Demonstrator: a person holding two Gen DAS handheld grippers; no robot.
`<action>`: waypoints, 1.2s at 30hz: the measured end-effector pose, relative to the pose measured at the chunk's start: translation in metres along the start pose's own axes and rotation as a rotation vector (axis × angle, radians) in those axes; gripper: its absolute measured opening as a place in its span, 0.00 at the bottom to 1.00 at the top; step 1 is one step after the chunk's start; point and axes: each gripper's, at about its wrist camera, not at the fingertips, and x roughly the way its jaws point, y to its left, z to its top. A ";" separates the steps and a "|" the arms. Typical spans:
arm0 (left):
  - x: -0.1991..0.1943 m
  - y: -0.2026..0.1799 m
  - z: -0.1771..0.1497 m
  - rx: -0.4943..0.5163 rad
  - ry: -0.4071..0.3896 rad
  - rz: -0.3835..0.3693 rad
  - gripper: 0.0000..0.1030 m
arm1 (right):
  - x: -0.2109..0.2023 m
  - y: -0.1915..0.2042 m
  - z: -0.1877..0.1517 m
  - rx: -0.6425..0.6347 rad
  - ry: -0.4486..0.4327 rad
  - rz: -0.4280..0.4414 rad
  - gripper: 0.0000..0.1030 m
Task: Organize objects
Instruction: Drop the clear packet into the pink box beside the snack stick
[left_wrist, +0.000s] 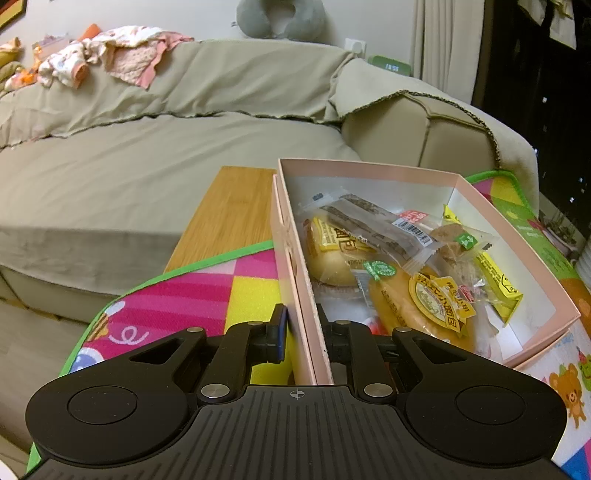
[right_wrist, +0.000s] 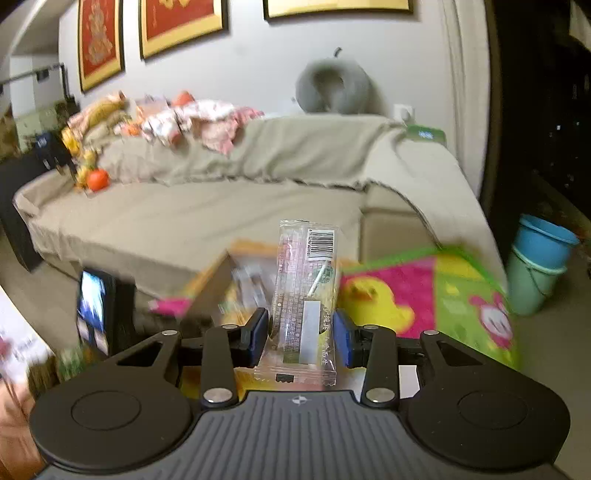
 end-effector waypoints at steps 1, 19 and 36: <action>0.000 0.000 0.000 -0.001 0.000 -0.001 0.16 | 0.007 0.001 0.010 0.011 -0.006 0.013 0.37; 0.000 0.003 -0.002 -0.028 0.002 -0.022 0.17 | 0.141 0.011 0.041 0.117 0.086 0.010 0.40; 0.028 -0.038 0.019 0.046 0.007 0.029 0.16 | 0.110 -0.002 -0.081 -0.145 0.199 -0.090 0.72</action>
